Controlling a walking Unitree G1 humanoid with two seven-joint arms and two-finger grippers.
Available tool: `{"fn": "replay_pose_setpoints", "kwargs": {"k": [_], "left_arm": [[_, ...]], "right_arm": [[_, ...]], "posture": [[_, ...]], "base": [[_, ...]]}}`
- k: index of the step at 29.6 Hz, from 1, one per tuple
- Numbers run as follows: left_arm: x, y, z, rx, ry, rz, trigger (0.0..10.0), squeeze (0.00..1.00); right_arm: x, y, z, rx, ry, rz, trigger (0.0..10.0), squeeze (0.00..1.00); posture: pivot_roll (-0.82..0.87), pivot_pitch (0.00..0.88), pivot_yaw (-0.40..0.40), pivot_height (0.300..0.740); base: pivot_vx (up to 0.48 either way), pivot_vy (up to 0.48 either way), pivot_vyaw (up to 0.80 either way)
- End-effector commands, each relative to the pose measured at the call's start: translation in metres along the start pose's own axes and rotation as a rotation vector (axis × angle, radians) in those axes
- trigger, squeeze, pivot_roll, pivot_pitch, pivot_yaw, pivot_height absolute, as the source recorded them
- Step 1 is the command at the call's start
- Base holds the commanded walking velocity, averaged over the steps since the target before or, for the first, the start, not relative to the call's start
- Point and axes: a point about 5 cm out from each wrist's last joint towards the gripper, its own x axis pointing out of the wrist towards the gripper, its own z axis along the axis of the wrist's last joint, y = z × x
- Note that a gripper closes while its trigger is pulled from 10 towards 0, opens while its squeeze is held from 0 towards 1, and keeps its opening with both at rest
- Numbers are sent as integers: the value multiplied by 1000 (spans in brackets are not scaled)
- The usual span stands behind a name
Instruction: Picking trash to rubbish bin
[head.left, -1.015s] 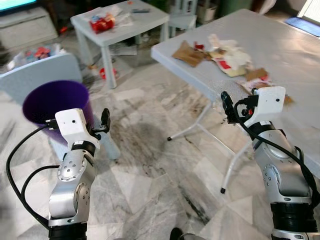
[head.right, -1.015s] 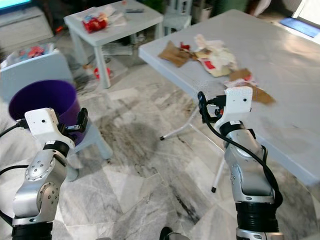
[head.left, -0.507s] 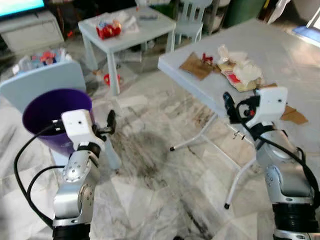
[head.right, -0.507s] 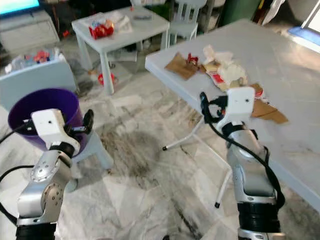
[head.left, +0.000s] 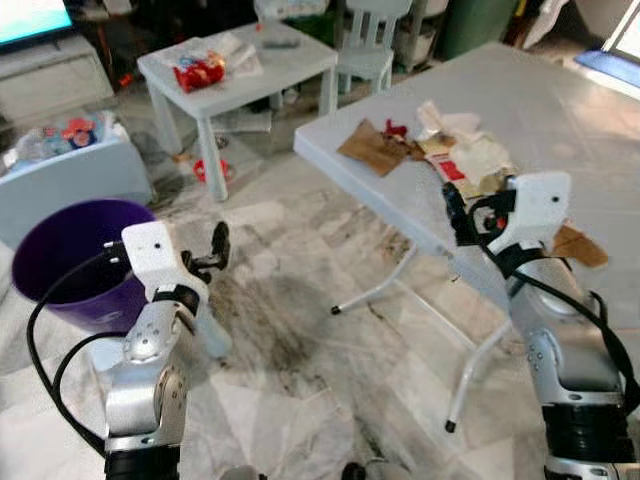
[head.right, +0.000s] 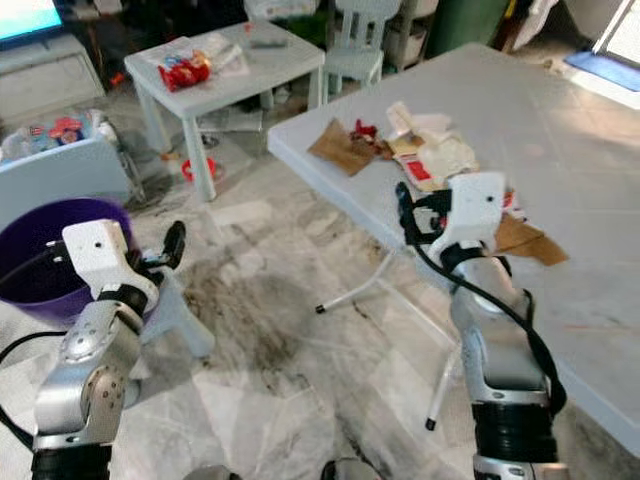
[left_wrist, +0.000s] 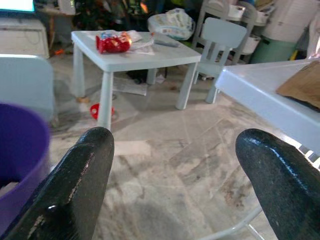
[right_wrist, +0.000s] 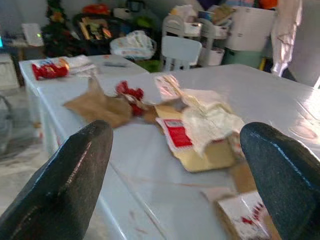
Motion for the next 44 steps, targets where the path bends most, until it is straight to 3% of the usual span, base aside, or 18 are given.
{"fn": "replay_pose_setpoints", "kwargs": {"k": [1,30,44], "left_arm": [[-1,6,-2,3,15,16,10000,0],[8,5,9,18,-10,5,10000,0],[4,-4,-3,19,39,-43,10000,0]], "right_arm": [[0,2,-1,5,7,5,10000,0],[0,-3,2,3,-1,-17,10000,0],[-7,3,0,23,1,-41,10000,0]], "posture": [[46,170,-64,740],[37,165,-48,740],[9,191,-16,740]], "base": [[0,0,-788],[0,0,-792],[0,0,-788]]}}
